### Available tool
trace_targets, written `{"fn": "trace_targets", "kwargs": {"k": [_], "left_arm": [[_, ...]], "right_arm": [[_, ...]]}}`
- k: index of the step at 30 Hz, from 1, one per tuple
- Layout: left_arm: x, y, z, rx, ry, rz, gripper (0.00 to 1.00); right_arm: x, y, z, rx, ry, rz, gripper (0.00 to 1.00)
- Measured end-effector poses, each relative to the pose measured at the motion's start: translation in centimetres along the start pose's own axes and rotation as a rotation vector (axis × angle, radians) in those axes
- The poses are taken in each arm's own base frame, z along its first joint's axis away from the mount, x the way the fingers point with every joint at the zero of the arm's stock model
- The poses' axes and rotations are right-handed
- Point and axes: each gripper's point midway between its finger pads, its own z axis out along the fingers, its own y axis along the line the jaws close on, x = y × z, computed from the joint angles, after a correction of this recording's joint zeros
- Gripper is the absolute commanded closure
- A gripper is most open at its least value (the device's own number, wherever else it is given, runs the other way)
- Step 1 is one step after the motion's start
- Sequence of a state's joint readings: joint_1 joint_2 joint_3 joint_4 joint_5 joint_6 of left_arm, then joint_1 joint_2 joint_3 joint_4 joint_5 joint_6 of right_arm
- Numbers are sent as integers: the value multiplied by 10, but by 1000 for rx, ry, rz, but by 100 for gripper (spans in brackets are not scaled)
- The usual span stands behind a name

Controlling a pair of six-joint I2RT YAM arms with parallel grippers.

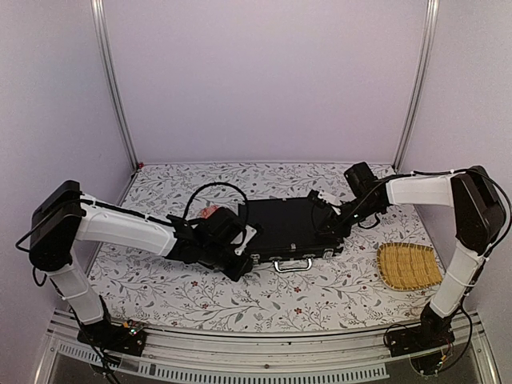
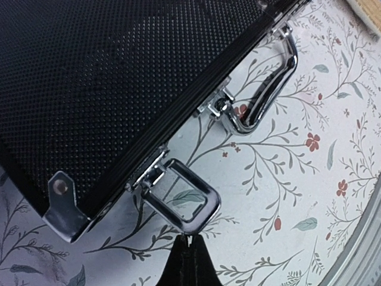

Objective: Pack up texas hold em set

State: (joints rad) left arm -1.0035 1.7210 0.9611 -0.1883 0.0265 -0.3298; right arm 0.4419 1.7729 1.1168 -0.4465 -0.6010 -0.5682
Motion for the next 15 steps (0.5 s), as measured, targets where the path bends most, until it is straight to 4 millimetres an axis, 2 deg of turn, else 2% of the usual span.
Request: {"fn": "trace_targets", "kwargs": {"k": [5,9,15], "left_arm": [[4,3,9,-12,9,1,100],[3,2,9,-12,11,1,100],[-6,-7,-6,-2,8,12,100]], "right_arm": [[1,1,1,-5,-8,-3,80],[1,1,2,-8,-13,-3,80],[0,-1,4,-15,-22,-4,80]]}}
